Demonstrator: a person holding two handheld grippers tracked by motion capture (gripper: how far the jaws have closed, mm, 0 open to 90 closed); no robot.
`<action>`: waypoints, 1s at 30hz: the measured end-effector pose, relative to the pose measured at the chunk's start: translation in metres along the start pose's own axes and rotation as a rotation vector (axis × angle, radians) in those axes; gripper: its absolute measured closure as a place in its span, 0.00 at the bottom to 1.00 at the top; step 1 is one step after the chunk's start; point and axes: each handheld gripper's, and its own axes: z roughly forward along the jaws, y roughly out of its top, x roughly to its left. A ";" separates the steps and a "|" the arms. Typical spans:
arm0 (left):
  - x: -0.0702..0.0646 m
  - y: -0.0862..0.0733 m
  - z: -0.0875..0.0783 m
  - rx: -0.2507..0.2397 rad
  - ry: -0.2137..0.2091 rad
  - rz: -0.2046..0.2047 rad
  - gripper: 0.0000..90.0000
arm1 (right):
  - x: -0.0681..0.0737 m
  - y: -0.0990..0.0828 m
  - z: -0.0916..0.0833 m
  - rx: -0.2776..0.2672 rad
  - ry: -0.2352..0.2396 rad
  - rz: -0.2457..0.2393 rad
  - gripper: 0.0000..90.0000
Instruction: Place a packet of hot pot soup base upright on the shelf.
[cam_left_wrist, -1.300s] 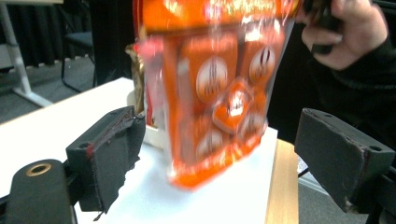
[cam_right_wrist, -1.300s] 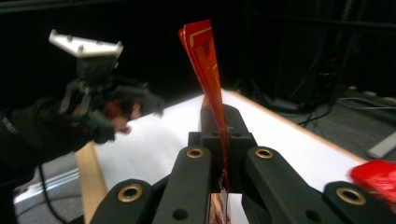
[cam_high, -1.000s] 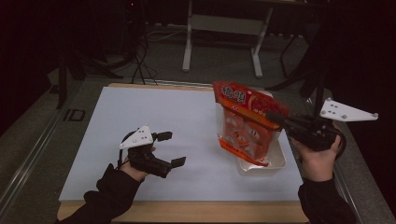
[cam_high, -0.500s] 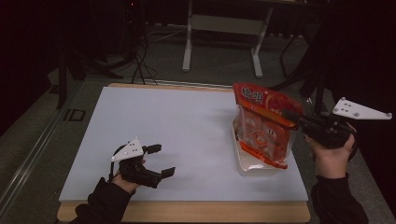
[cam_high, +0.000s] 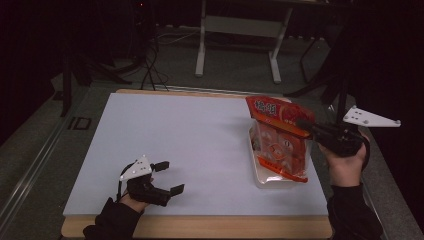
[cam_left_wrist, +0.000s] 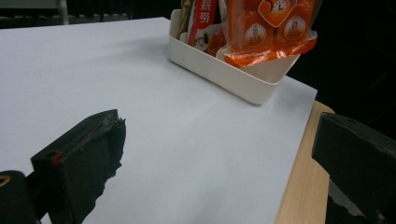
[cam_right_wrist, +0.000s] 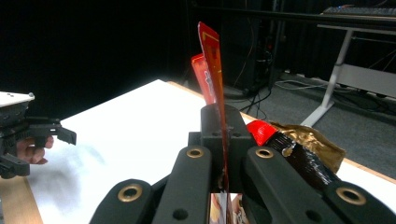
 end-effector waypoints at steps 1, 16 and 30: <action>0.000 -0.001 0.000 -0.001 0.003 0.003 0.02 | 0.000 0.000 0.002 0.000 -0.001 -0.002 1.00; 0.007 -0.009 0.003 -0.006 0.007 -0.005 0.03 | -0.008 -0.027 0.013 0.013 0.009 0.062 1.00; 0.010 -0.011 0.003 -0.011 0.008 -0.027 0.03 | -0.014 -0.047 0.008 -0.030 0.003 0.133 1.00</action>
